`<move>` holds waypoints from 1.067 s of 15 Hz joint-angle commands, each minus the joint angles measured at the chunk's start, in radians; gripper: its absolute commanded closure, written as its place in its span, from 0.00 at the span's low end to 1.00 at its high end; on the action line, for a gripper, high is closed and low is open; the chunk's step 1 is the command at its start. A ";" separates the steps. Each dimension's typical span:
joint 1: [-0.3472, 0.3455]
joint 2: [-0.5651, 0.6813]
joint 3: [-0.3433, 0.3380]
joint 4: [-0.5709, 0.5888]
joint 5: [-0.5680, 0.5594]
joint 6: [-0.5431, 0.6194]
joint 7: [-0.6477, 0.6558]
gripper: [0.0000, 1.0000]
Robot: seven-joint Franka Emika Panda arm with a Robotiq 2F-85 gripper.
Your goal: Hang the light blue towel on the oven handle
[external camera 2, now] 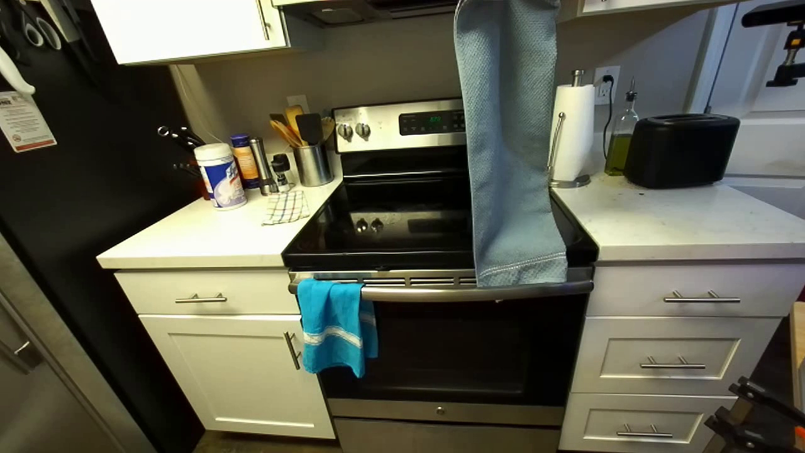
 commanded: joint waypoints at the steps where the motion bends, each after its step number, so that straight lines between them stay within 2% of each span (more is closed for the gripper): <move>1: -0.018 0.046 0.020 0.080 0.022 -0.015 0.031 0.98; 10: -0.015 0.090 0.031 0.167 0.014 -0.015 0.067 0.98; 16: -0.001 0.053 0.017 0.069 0.014 0.030 0.037 0.98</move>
